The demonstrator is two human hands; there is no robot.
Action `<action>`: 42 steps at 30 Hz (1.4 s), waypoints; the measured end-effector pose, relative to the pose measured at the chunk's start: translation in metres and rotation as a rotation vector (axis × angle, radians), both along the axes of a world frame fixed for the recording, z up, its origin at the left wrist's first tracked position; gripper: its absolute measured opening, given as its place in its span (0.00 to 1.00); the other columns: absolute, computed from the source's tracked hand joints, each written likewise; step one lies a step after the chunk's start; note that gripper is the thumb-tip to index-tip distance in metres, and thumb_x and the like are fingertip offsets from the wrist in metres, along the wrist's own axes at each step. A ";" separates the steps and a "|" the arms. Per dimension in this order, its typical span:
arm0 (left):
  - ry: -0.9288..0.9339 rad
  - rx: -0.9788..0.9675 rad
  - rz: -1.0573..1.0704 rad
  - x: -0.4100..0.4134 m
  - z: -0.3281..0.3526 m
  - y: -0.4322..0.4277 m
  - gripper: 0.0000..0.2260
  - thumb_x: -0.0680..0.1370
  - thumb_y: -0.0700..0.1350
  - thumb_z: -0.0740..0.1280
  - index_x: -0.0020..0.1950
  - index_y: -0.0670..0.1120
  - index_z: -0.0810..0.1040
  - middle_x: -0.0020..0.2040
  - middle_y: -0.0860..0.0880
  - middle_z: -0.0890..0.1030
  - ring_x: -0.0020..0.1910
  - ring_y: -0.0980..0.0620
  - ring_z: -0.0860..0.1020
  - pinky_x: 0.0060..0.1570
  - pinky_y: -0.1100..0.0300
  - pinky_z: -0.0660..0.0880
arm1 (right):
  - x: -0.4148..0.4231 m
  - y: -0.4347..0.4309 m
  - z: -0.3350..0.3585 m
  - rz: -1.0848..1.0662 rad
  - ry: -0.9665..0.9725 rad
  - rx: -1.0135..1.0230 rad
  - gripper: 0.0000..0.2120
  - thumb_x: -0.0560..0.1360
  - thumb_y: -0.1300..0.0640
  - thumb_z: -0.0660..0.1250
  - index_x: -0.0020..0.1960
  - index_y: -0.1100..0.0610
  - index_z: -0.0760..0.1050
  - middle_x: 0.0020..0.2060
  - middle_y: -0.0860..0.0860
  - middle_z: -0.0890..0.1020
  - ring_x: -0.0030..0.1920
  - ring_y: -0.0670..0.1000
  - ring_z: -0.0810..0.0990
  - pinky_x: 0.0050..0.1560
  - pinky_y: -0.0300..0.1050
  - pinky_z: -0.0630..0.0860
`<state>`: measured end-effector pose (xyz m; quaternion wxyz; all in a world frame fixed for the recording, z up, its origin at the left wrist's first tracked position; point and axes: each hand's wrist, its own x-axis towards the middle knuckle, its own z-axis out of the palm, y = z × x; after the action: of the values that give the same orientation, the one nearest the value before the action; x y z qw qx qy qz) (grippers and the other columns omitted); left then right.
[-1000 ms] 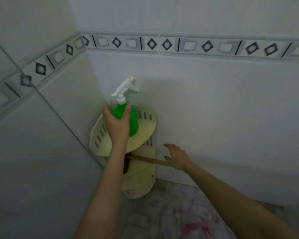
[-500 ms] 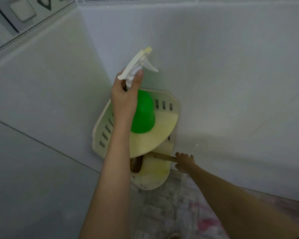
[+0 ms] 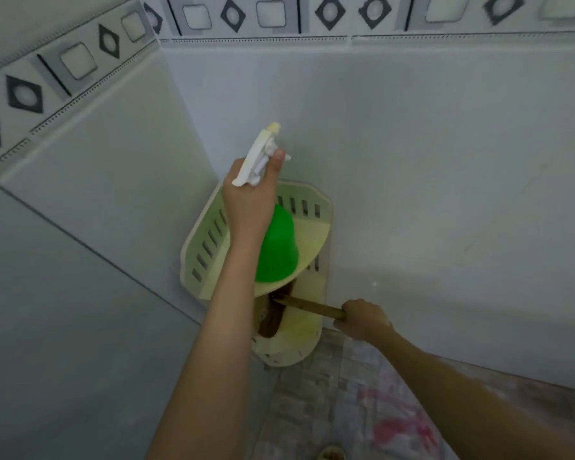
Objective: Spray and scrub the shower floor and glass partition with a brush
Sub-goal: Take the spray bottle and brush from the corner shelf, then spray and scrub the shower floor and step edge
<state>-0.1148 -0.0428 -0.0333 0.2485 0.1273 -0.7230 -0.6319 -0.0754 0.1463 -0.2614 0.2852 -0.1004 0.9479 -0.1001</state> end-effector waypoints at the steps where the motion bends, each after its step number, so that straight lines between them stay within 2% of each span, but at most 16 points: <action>1: -0.001 -0.024 -0.011 0.007 0.000 0.004 0.11 0.77 0.54 0.73 0.52 0.47 0.82 0.42 0.46 0.81 0.38 0.49 0.76 0.39 0.56 0.73 | 0.012 0.015 0.001 -0.029 -0.004 -0.007 0.15 0.75 0.45 0.61 0.49 0.56 0.77 0.40 0.51 0.77 0.40 0.53 0.79 0.40 0.44 0.76; 3: 0.003 -0.057 -0.032 0.026 0.002 0.016 0.11 0.78 0.54 0.72 0.57 0.50 0.82 0.47 0.51 0.84 0.38 0.50 0.77 0.41 0.56 0.74 | 0.041 0.050 0.001 -0.098 -0.014 -0.017 0.15 0.76 0.44 0.61 0.48 0.55 0.77 0.39 0.50 0.78 0.38 0.51 0.78 0.40 0.44 0.76; 6: 0.036 -0.122 -0.112 0.058 0.006 0.043 0.11 0.80 0.53 0.70 0.62 0.56 0.81 0.53 0.56 0.86 0.37 0.44 0.79 0.40 0.56 0.76 | 0.093 0.106 -0.008 -0.257 -0.014 -0.050 0.12 0.77 0.44 0.61 0.44 0.52 0.75 0.32 0.47 0.76 0.31 0.47 0.75 0.33 0.41 0.74; 7: 0.052 -0.153 -0.152 0.069 0.006 0.054 0.10 0.81 0.53 0.69 0.62 0.59 0.80 0.54 0.60 0.86 0.36 0.45 0.79 0.40 0.56 0.77 | 0.112 0.125 -0.011 -0.323 -0.009 -0.061 0.11 0.76 0.45 0.62 0.42 0.52 0.74 0.31 0.47 0.75 0.30 0.46 0.74 0.33 0.41 0.74; 10: 0.089 -0.197 -0.251 0.099 -0.006 0.093 0.08 0.82 0.50 0.68 0.57 0.65 0.78 0.48 0.70 0.84 0.31 0.58 0.76 0.39 0.58 0.77 | 0.168 0.177 -0.025 -0.538 0.000 -0.082 0.11 0.75 0.47 0.65 0.37 0.50 0.71 0.30 0.47 0.76 0.30 0.47 0.75 0.34 0.42 0.76; 13: 0.060 -0.195 -0.352 0.123 -0.049 0.133 0.09 0.83 0.49 0.67 0.55 0.65 0.77 0.44 0.69 0.83 0.27 0.56 0.75 0.31 0.59 0.76 | 0.215 0.224 -0.051 -0.724 0.025 -0.107 0.11 0.75 0.48 0.66 0.37 0.52 0.74 0.28 0.48 0.76 0.29 0.48 0.76 0.32 0.42 0.75; 16: -0.034 -0.201 -0.475 0.137 -0.119 0.176 0.07 0.83 0.49 0.67 0.53 0.63 0.77 0.43 0.62 0.83 0.25 0.57 0.74 0.29 0.60 0.74 | 0.251 0.261 -0.087 -0.884 0.024 -0.138 0.12 0.76 0.48 0.65 0.37 0.54 0.74 0.27 0.50 0.75 0.29 0.50 0.75 0.33 0.43 0.74; 19: -0.169 -0.234 -0.594 0.147 -0.211 0.218 0.04 0.83 0.46 0.67 0.53 0.56 0.78 0.44 0.55 0.83 0.22 0.58 0.73 0.29 0.61 0.74 | 0.274 0.288 -0.137 -1.016 0.045 -0.152 0.13 0.76 0.49 0.65 0.34 0.52 0.71 0.26 0.50 0.73 0.28 0.51 0.74 0.31 0.42 0.72; 20: -0.207 -0.246 -0.646 0.149 -0.244 0.231 0.03 0.83 0.47 0.67 0.54 0.53 0.79 0.44 0.51 0.83 0.21 0.58 0.74 0.29 0.61 0.74 | 0.278 0.296 -0.157 -1.056 0.055 -0.141 0.13 0.76 0.49 0.65 0.35 0.53 0.73 0.27 0.51 0.74 0.28 0.52 0.73 0.29 0.41 0.70; 23: -0.317 -0.304 -0.815 0.156 -0.350 0.262 0.07 0.83 0.48 0.67 0.55 0.46 0.80 0.41 0.41 0.81 0.23 0.59 0.74 0.28 0.68 0.72 | 0.281 0.322 -0.229 -1.133 0.081 -0.109 0.13 0.77 0.49 0.64 0.42 0.59 0.77 0.28 0.51 0.74 0.27 0.50 0.72 0.26 0.38 0.67; 25: -0.386 -0.357 -0.913 0.156 -0.421 0.274 0.07 0.83 0.49 0.67 0.52 0.46 0.81 0.36 0.43 0.78 0.23 0.59 0.73 0.27 0.69 0.71 | 0.281 0.338 -0.283 -1.159 0.098 -0.077 0.14 0.77 0.48 0.64 0.43 0.59 0.78 0.28 0.51 0.74 0.27 0.49 0.72 0.26 0.38 0.66; 29: -0.472 -0.433 -1.038 0.144 -0.565 0.291 0.05 0.82 0.50 0.68 0.46 0.55 0.80 0.32 0.49 0.76 0.22 0.60 0.74 0.26 0.69 0.71 | 0.274 0.367 -0.403 -1.217 0.109 -0.095 0.15 0.76 0.49 0.65 0.42 0.61 0.78 0.29 0.52 0.75 0.28 0.51 0.72 0.27 0.40 0.67; 33: -0.543 -0.557 -1.146 0.142 -0.682 0.296 0.11 0.81 0.54 0.67 0.45 0.49 0.80 0.32 0.51 0.78 0.20 0.60 0.72 0.26 0.68 0.71 | 0.271 0.390 -0.507 -1.240 0.100 -0.109 0.15 0.75 0.48 0.64 0.33 0.53 0.70 0.26 0.51 0.72 0.27 0.52 0.72 0.27 0.40 0.66; 36: -0.574 -0.617 -1.217 0.152 -0.745 0.294 0.10 0.80 0.57 0.67 0.42 0.54 0.81 0.32 0.56 0.81 0.21 0.59 0.73 0.28 0.64 0.72 | 0.272 0.397 -0.564 -1.266 0.098 -0.101 0.15 0.75 0.46 0.65 0.35 0.55 0.73 0.27 0.51 0.73 0.27 0.51 0.73 0.27 0.40 0.66; 39: -0.555 -0.640 -1.252 0.167 -0.789 0.293 0.08 0.81 0.54 0.68 0.43 0.55 0.83 0.36 0.50 0.83 0.22 0.59 0.74 0.26 0.66 0.72 | 0.279 0.394 -0.607 -1.309 0.119 -0.117 0.16 0.75 0.45 0.65 0.34 0.56 0.73 0.26 0.50 0.72 0.26 0.50 0.72 0.27 0.40 0.65; 42: -0.553 -0.663 -1.241 0.184 -0.820 0.289 0.09 0.79 0.57 0.70 0.42 0.56 0.86 0.36 0.52 0.85 0.26 0.61 0.77 0.32 0.59 0.77 | 0.282 0.383 -0.633 -1.365 0.118 -0.165 0.16 0.75 0.45 0.64 0.37 0.56 0.75 0.28 0.50 0.74 0.28 0.49 0.73 0.28 0.40 0.66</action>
<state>0.0691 0.2458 -0.8529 -0.3182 -0.2305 -0.8503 -0.3502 0.2066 0.5290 -0.8943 0.0979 0.4923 0.8022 -0.3234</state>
